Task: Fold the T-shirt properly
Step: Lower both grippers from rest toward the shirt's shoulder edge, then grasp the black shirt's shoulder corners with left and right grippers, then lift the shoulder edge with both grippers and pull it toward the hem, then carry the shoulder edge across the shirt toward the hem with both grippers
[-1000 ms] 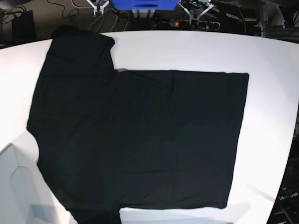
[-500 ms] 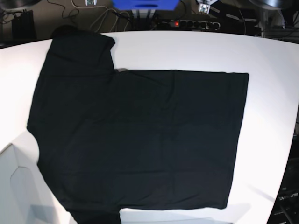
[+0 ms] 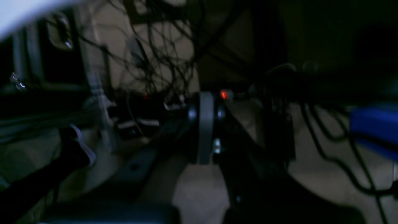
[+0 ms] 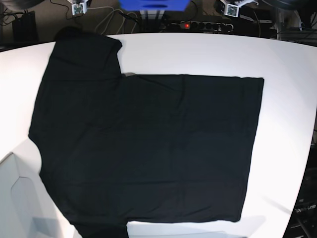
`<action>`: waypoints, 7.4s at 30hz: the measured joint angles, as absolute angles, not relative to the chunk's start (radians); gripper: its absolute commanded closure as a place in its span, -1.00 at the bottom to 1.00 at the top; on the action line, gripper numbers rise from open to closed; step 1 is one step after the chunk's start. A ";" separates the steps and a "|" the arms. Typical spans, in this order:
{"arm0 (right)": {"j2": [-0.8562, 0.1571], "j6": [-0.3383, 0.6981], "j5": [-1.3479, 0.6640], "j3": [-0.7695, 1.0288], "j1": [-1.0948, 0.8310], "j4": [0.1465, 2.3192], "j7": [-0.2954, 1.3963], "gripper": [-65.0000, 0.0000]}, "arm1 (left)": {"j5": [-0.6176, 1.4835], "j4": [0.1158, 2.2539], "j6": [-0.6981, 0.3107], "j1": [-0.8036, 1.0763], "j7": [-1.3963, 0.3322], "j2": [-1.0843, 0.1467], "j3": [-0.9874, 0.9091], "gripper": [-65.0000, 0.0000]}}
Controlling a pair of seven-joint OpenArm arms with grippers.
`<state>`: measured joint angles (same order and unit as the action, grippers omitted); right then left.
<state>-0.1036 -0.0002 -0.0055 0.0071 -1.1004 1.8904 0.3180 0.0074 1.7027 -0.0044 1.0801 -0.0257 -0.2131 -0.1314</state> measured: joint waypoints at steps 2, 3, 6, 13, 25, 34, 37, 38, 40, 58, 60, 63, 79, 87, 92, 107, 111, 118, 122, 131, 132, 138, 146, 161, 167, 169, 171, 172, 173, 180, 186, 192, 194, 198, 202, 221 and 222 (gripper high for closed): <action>-0.101 0.000 -0.008 0.033 -1.111 1.927 0.321 1.00 | 0.008 1.750 -0.004 1.098 -0.025 -0.213 -0.141 1.00; -0.099 0.000 -0.007 0.048 -1.114 1.940 0.322 1.00 | 0.009 1.773 -0.006 1.105 -0.031 -0.213 -0.147 1.00; -0.099 0.000 -0.006 0.081 -1.118 1.980 0.327 1.00 | 0.102 1.843 -0.006 1.126 -0.034 -0.216 -0.184 1.00; -0.099 0.001 -0.007 0.142 -1.042 2.001 0.328 1.00 | 0.372 1.942 -0.001 1.095 -0.239 -0.304 -0.295 0.99; -0.099 0.002 -0.006 0.136 -0.938 2.003 0.330 0.10 | 0.604 1.951 -0.006 0.898 -0.347 -0.316 -0.515 -0.04; -0.101 0.002 -0.007 0.136 -0.897 2.003 0.330 0.10 | 0.606 1.821 -0.009 0.695 -0.356 -0.313 -0.515 -0.05; -0.101 0.002 -0.007 0.134 -0.893 2.003 0.329 0.10 | 0.601 1.749 -0.005 0.630 -0.356 -0.314 -0.514 -0.06; -0.102 0.002 -0.007 0.135 -0.893 2.003 0.329 0.10 | 0.605 1.729 -0.006 0.614 -0.356 -0.315 -0.514 -0.06; -0.101 0.002 -0.007 0.137 -0.893 2.003 0.330 0.10 | 0.601 1.694 -0.003 0.586 -0.347 -0.319 -0.499 -0.09; -0.102 0.003 -0.007 0.139 -0.893 2.003 0.330 0.10 | 0.596 1.514 -0.004 0.478 -0.313 -0.336 -0.378 0.28; -0.102 0.002 -0.007 0.139 -0.893 2.003 0.330 0.10 | 0.596 1.514 -0.004 0.479 -0.313 -0.335 -0.378 0.45; -0.102 0.002 -0.007 0.139 -0.893 2.003 0.330 0.10 | 0.601 1.513 -0.004 0.479 -0.315 -0.335 -0.377 0.62; -0.099 0.003 -0.005 0.238 -0.850 1.996 0.336 -0.12 | 0.611 1.545 -0.005 0.509 -0.337 -0.332 -0.382 1.00; -0.100 0.003 -0.007 0.244 -0.761 1.913 0.328 -0.14 | 0.611 1.554 -0.006 0.520 -0.340 -0.332 -0.382 1.00; -0.101 0.004 -0.008 0.244 -0.719 1.817 0.327 -0.14 | 0.611 1.554 -0.006 0.520 -0.340 -0.332 -0.382 1.00; -0.152 0.162 -0.002 0.250 -0.709 1.783 0.299 0.52 | 0.607 1.554 -0.006 0.520 -0.340 -0.332 -0.383 1.00; -0.149 0.180 -0.003 0.248 -0.704 1.783 0.302 0.90 | 0.607 1.554 -0.006 0.521 -0.340 -0.332 -0.383 1.00; -0.144 0.191 -0.005 0.296 -0.704 1.781 0.319 1.00 | 0.603 1.578 -0.004 0.539 -0.349 -0.332 -0.383 1.00; -0.144 0.197 -0.004 0.310 -0.704 1.789 0.333 1.00 | 0.601 1.620 -0.004 0.554 -0.356 -0.331 -0.383 1.00; -0.121 0.292 0.000 0.389 -0.707 1.902 0.334 1.00 | 0.601 1.670 -0.003 0.567 -0.355 -0.331 -0.385 1.00; -0.121 0.292 -0.001 0.391 -0.707 1.907 0.331 1.00 | 0.601 1.672 -0.003 0.567 -0.356 -0.330 -0.393 1.00; -0.120 0.292 0.003 0.392 -0.677 1.904 0.450 1.00 | 0.604 1.672 -0.003 0.567 -0.356 -0.329 -0.413 1.00; -0.121 0.292 -0.001 0.392 -0.619 1.907 0.577 0.12 | 0.604 1.672 -0.003 0.579 -0.355 -0.329 -0.413 1.00; -0.121 0.292 -0.005 0.393 -0.582 1.858 0.585 -0.17 | 0.604 1.672 -0.003 0.578 -0.355 -0.329 -0.413 1.00; -0.121 0.292 -0.006 0.393 -0.582 1.829 0.580 -0.17 | 0.604 1.672 -0.003 0.579 -0.355 -0.329 -0.413 1.00; -0.121 0.292 -0.009 0.393 -0.582 1.813 0.560 -0.17 | 0.604 1.672 -0.003 0.579 -0.355 -0.329 -0.413 1.00; -0.122 0.291 -0.017 0.395 -0.580 1.792 0.540 -0.14 | 0.604 1.672 -0.003 0.579 -0.355 -0.329 -0.413 1.00; -0.125 0.290 -0.022 0.395 -0.577 1.782 0.525 -0.10 | 0.604 1.672 -0.003 0.579 -0.355 -0.329 -0.413 1.00; -0.127 0.292 -0.026 0.396 -0.574 1.772 0.517 -0.04 | 0.604 1.673 -0.003 0.578 -0.355 -0.330 -0.413 1.00; -0.132 0.448 -0.035 0.405 -0.549 1.753 0.532 0.86 | 0.604 1.674 -0.002 0.579 -0.355 -0.329 -0.413 1.00; -0.127 0.450 -0.035 0.403 -0.543 1.761 0.547 1.00 | 0.604 1.674 -0.002 0.579 -0.355 -0.330 -0.413 1.00; -0.093 0.466 -0.004 0.470 -0.533 1.830 0.642 1.00 | 0.604 1.675 -0.002 0.578 -0.355 -0.329 -0.413 1.00; -0.091 0.468 -0.004 0.487 -0.514 1.853 0.645 1.00 | 0.604 1.678 -0.003 0.578 -0.357 -0.328 -0.425 1.00; -0.097 0.468 -0.007 0.493 -0.471 1.870 0.632 1.00 | 0.604 1.691 -0.002 0.568 -0.358 -0.330 -0.444 1.00; -0.096 0.468 -0.004 0.493 -0.458 1.869 0.644 1.00 | 0.604 1.718 -0.002 0.567 -0.359 -0.330 -0.445 1.00; -0.129 0.472 0.000 0.436 -0.139 1.824 0.645 1.00 | 0.603 1.655 -0.002 0.298 -0.362 -0.327 -0.442 1.00; -0.140 0.475 0.000 0.422 -0.112 1.801 0.645 1.00 | 0.605 1.634 -0.002 0.276 -0.364 -0.327 -0.442 1.00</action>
